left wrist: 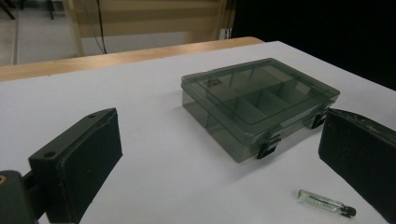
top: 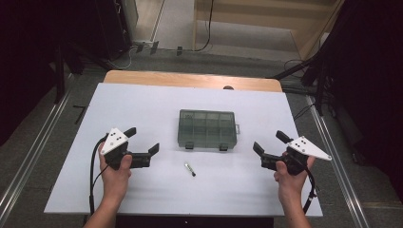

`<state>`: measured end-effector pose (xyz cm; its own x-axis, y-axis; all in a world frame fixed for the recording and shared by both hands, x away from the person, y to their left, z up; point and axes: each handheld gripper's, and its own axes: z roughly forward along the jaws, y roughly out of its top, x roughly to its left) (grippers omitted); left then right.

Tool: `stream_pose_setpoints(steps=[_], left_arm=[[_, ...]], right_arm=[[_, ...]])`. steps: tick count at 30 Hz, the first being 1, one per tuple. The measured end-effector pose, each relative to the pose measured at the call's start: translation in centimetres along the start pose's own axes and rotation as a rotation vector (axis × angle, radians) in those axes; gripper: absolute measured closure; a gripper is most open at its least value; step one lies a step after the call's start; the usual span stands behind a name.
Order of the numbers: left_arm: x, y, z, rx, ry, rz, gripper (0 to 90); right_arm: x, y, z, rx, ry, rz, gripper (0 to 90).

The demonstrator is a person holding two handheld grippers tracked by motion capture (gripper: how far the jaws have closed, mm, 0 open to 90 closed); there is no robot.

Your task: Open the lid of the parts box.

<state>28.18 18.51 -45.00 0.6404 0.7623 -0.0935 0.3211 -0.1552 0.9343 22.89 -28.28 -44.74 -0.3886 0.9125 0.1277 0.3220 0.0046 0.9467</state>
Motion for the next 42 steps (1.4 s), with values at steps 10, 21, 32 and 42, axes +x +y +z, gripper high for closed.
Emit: stream_pose_setpoints(steps=[10,21,32,42], left_arm=[[-1.2,0.9,2.3,0.012,-0.032,-0.012,20.9],[-1.5,1.0,5.1,0.084,-0.144,-0.024,78.7],[-1.2,0.5,6.9,0.135,-0.165,-0.005,90.0],[-1.2,-1.0,8.1,0.199,-0.159,-0.020,90.0]], right_arm=[[0.9,0.7,1.9,0.018,0.009,-0.005,47.0],[2.1,1.0,4.2,0.095,0.025,-0.066,85.0],[1.3,0.1,6.2,0.213,0.064,-0.065,90.0],[0.7,-1.6,7.1,0.333,0.071,-0.063,90.0]])
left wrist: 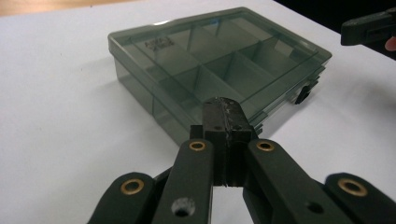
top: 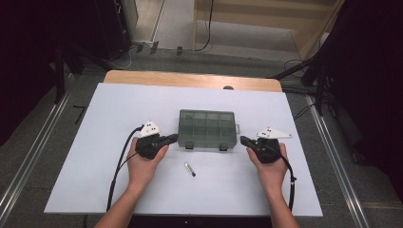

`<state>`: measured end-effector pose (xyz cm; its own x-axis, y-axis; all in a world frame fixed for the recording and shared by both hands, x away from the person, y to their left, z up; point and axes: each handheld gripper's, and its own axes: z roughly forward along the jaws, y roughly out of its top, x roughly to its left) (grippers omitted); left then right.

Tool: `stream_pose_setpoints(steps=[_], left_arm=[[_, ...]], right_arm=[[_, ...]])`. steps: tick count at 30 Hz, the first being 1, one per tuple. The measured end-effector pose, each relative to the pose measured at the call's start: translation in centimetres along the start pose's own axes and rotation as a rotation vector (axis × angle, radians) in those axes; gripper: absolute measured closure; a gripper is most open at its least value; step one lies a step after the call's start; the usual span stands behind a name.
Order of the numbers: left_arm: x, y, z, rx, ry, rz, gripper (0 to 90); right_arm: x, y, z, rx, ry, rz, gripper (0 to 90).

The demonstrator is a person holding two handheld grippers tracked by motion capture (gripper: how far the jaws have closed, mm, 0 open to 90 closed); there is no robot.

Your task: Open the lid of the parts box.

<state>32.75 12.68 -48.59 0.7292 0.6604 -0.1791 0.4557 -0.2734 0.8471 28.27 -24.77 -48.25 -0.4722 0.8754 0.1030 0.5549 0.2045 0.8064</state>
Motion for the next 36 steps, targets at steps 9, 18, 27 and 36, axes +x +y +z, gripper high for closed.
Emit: stream_pose_setpoints(steps=[9,18,27,36], left_arm=[[0.1,-1.1,0.5,0.047,0.019,-0.008,90.0],[0.1,-1.3,0.7,0.076,0.031,-0.011,90.0],[0.2,-1.5,1.1,0.109,0.034,-0.012,90.0],[0.1,-1.5,1.0,0.100,0.042,-0.008,90.0]], right_arm=[[0.0,-1.0,1.1,0.075,-0.002,-0.037,90.0],[-0.1,-1.4,1.7,0.111,0.003,-0.051,90.0],[0.4,-1.5,2.1,0.117,-0.008,-0.079,90.0],[0.4,-1.5,2.0,0.111,-0.004,-0.083,90.0]])
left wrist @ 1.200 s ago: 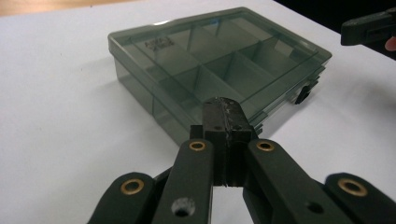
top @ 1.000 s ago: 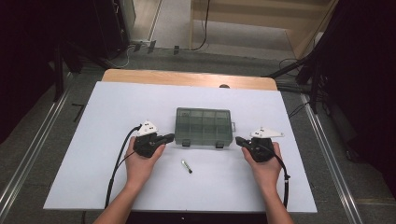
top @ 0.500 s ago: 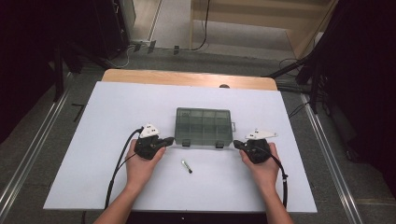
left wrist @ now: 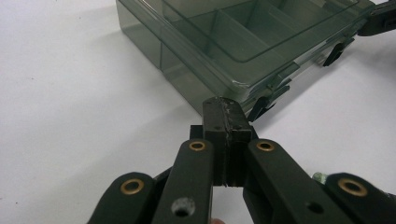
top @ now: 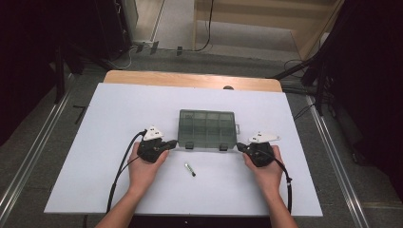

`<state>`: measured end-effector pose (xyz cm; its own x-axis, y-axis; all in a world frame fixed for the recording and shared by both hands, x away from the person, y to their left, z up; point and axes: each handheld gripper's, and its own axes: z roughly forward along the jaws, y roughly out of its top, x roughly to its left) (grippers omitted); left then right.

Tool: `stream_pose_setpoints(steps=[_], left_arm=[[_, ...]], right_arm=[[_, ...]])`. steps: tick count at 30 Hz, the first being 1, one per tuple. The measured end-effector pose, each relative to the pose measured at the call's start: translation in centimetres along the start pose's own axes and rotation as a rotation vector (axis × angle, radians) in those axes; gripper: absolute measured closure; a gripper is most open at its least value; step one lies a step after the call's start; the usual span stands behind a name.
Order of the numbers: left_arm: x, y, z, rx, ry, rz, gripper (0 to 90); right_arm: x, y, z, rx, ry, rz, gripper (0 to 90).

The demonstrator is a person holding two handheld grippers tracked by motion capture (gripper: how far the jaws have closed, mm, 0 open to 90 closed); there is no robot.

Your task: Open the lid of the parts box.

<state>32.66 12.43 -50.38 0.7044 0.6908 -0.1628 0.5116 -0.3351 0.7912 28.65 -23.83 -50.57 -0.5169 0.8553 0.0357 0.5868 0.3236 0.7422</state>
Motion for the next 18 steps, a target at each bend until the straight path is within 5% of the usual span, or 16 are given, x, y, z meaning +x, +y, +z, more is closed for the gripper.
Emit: stream_pose_setpoints(steps=[18], left_arm=[[0.03,0.09,-0.14,-0.020,-0.006,-0.002,90.0]], right_arm=[[-0.08,0.42,-0.73,-0.053,0.010,0.015,90.0]])
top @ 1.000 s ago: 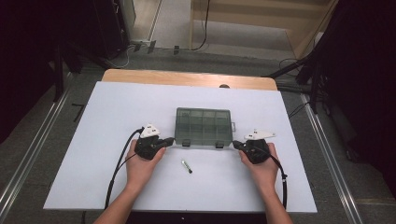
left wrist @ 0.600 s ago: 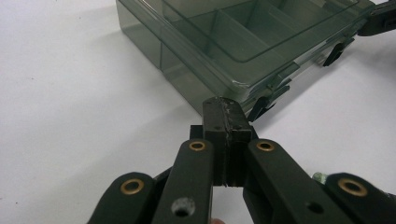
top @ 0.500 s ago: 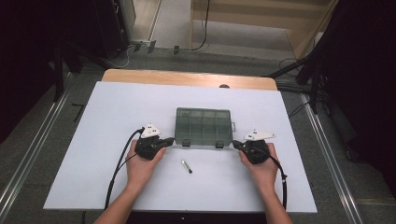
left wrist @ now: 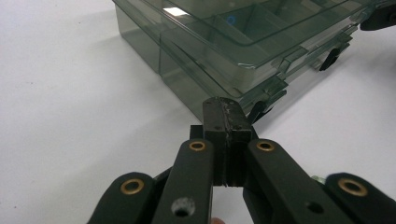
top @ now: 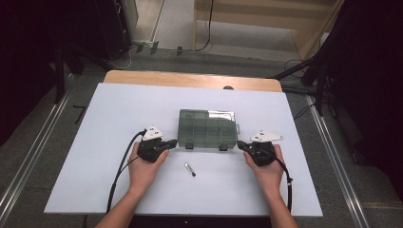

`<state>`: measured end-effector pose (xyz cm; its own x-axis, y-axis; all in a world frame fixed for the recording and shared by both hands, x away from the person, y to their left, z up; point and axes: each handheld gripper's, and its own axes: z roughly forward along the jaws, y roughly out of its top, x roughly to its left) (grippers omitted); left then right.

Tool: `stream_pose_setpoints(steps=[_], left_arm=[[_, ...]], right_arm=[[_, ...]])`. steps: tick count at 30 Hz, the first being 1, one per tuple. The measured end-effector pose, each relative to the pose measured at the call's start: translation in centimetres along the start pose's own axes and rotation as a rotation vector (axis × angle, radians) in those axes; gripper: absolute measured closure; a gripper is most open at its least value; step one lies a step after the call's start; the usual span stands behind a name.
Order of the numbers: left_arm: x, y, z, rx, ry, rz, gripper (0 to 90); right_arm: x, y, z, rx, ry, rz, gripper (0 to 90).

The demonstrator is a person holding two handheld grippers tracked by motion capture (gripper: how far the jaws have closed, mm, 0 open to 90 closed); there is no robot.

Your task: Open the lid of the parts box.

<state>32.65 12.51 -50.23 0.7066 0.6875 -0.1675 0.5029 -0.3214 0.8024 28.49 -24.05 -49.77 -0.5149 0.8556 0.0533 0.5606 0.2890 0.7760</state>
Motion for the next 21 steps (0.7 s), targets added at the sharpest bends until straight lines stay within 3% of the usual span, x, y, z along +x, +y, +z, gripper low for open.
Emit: stream_pose_setpoints(steps=[6,16,21], left_arm=[[0.1,0.2,-0.3,-0.022,-0.006,-0.011,90.0],[0.3,1.0,-1.0,-0.077,-0.018,-0.036,90.0],[0.2,1.6,-1.1,-0.086,-0.023,-0.015,90.0]], right_arm=[[-0.4,0.4,-0.4,-0.039,0.033,0.034,90.0],[-0.7,1.6,-0.8,-0.066,0.031,0.028,90.0],[-1.0,2.5,-1.2,-0.087,0.034,0.030,90.0]])
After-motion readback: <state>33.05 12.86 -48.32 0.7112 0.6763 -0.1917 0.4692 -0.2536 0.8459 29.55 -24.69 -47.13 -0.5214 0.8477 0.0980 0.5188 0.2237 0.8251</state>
